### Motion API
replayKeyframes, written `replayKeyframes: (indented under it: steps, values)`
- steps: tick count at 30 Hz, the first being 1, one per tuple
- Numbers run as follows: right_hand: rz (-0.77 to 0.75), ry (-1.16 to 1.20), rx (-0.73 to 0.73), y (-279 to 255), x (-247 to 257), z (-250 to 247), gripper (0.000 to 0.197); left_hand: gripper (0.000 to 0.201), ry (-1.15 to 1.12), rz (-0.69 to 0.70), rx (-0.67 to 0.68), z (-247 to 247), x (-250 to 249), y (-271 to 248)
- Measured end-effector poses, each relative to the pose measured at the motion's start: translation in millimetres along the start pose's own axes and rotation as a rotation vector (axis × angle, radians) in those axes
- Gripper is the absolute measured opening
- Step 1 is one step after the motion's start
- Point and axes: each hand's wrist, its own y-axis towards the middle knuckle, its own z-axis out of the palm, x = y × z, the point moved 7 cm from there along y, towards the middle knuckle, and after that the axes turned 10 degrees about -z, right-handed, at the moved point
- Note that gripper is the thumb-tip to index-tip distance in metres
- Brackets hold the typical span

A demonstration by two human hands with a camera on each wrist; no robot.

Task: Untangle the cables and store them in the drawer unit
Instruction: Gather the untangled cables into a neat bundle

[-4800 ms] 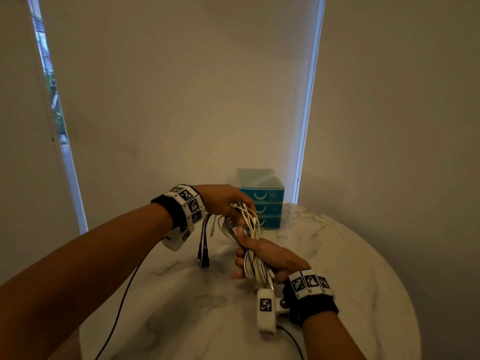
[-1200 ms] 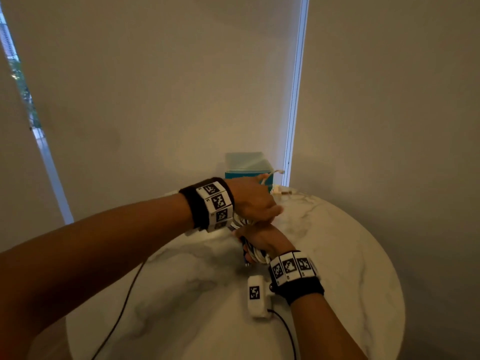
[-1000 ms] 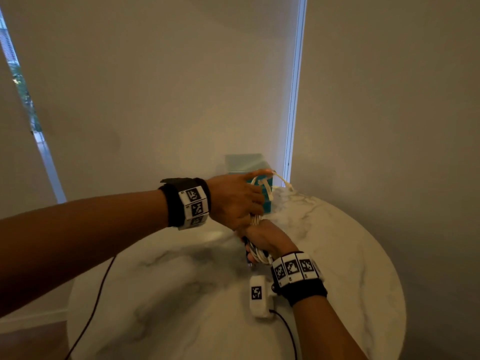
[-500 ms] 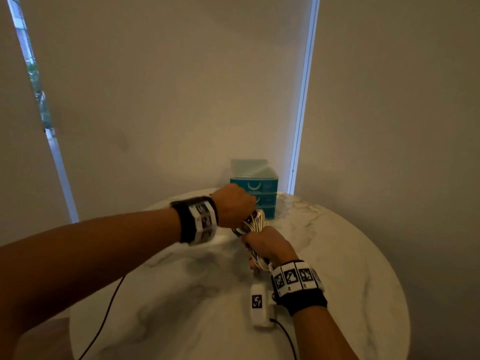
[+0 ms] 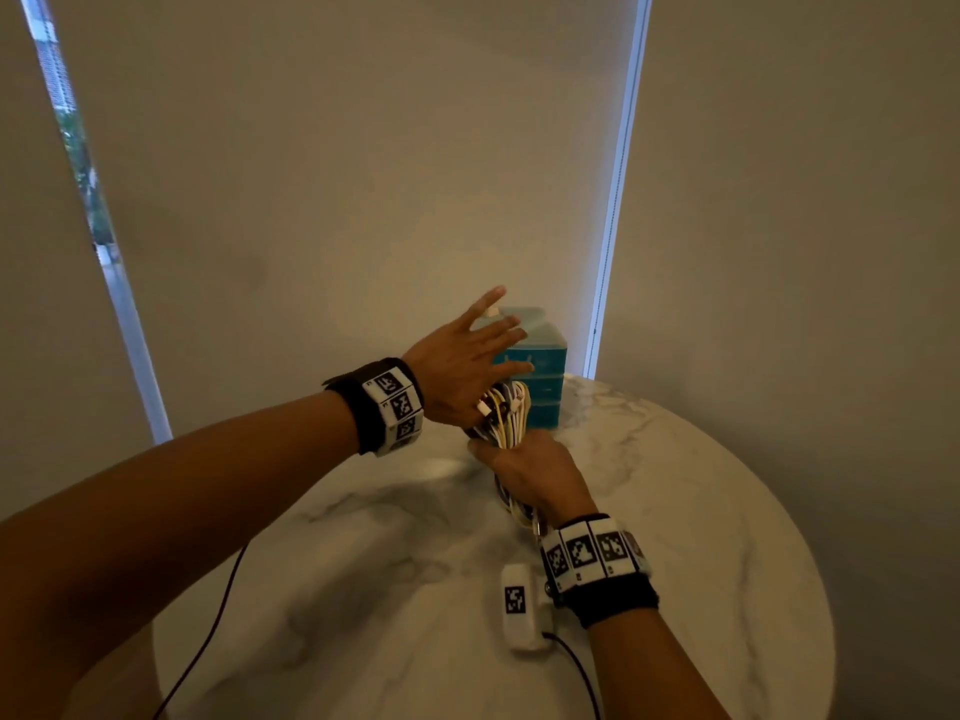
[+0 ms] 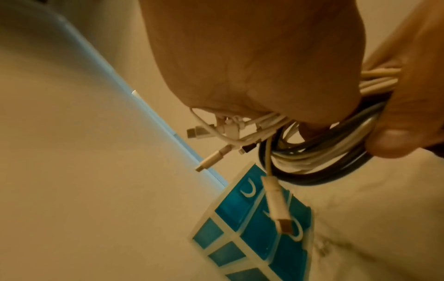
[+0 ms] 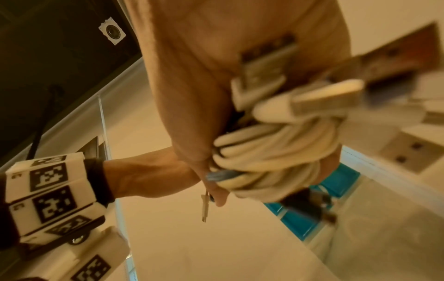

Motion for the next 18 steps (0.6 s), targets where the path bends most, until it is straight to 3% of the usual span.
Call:
replayKeyframes:
  steps: [4, 6, 8, 10, 13, 16, 18]
  values:
    - [0.027, -0.151, -0.027, 1.8, -4.1, 3.6, 0.075, 0.077, -0.025, 0.116, 0.069, -4.5, -10.1, -1.4]
    - [-0.007, -0.101, -0.051, 1.7, 1.3, -0.1, 0.060, 0.070, -0.170, 0.110, 0.100, -7.9, -8.2, -4.4]
    - [-0.032, 0.013, -0.076, 3.7, 2.0, -4.1, 0.031, 0.053, -0.421, 0.007, 0.141, -7.7, 1.8, -5.5]
    - [-0.063, 0.084, -0.109, 2.6, 7.6, -5.0, 0.021, 0.037, -0.856, -0.166, 0.217, 3.9, 9.5, -7.5]
    - [-0.062, 0.162, -0.142, 3.4, 8.1, -4.4, 0.020, 0.048, -1.362, -0.367, 0.132, 17.3, 7.5, -13.7]
    - [-0.076, 0.177, -0.106, 2.6, 7.8, -6.0, 0.018, 0.069, -1.604, -0.446, 0.106, 22.9, -2.1, -16.5]
    - [-0.095, 0.188, -0.084, 1.4, 9.3, -7.4, 0.023, 0.056, -1.627, -0.488, 0.053, 22.5, 0.6, -14.5]
